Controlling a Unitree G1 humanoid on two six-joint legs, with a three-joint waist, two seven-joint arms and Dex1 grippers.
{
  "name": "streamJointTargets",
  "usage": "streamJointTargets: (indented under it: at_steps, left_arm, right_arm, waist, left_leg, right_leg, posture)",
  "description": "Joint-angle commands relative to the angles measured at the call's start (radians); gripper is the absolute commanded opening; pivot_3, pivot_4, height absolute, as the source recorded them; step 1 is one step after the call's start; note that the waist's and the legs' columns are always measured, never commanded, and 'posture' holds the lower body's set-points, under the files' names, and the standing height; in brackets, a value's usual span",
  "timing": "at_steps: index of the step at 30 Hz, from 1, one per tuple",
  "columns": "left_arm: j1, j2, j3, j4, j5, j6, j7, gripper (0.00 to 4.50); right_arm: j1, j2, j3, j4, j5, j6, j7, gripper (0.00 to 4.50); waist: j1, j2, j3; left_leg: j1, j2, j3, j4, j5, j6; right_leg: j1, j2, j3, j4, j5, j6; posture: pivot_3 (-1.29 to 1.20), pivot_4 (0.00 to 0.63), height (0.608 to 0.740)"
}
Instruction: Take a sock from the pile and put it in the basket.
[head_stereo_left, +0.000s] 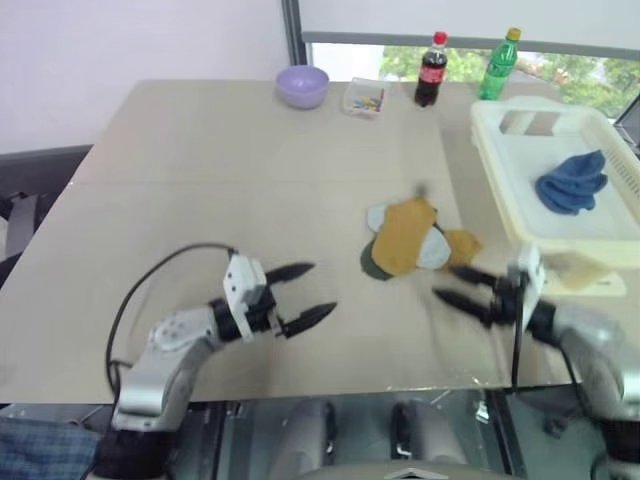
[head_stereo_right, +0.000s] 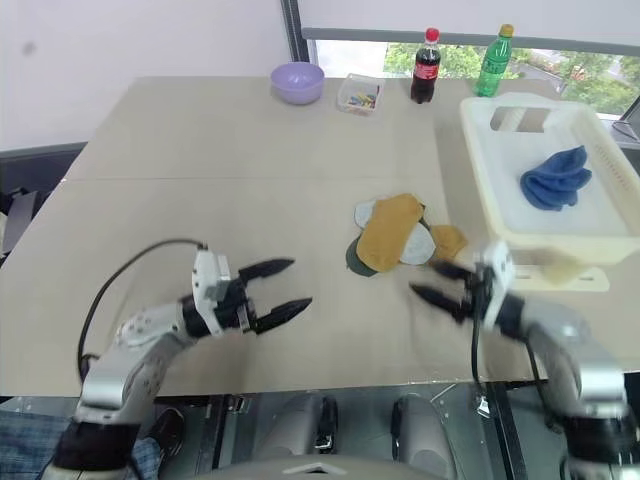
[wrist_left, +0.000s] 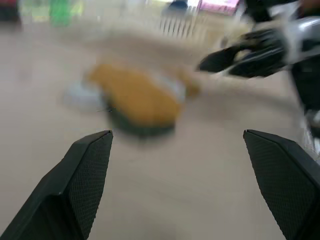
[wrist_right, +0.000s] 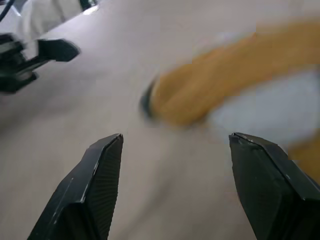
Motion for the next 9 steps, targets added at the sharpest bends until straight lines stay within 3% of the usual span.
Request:
streamJointTargets:
  at_steps: [1,4,9]
  left_arm:
    - [0.167,0.027,0.046,-0.122,0.070,-0.026,0.071,4.50]
    - [0.346,0.025,0.116,-0.159,0.088,-0.108,0.077,4.50]
    - [0.477,-0.005,0.217,-0.206,0.053,-0.177,0.094,4.50]
  right_arm:
    - [0.012,-0.081,-0.056,0.065,-0.039,-0.156,0.102,3.44]
    - [0.029,-0.135,-0.091,0.144,-0.059,-0.254,0.158,3.44]
    - [0.060,-0.188,-0.145,0.253,-0.044,-0.368,0.265,3.44]
  waist:
    - [-0.009,0.001,0.001]
    - [-0.023,0.000,0.000]
    - [-0.016,0.001,0.000]
  left_leg:
    - [0.002,0.000,0.004,0.001,-0.001,0.002]
    - [0.007,0.002,0.006,0.002,-0.003,0.005]
    - [0.014,0.004,0.006,-0.001,-0.004,0.004]
  right_leg:
    - [0.000,0.000,0.004,0.000,0.000,0.001]
    - [0.002,0.000,0.005,0.000,-0.001,-0.001]
    - [0.006,0.000,0.005,0.001,-0.003,-0.001]
  posture:
    - [0.00,0.150,0.740]
    - [0.00,0.150,0.740]
    - [0.00,0.150,0.740]
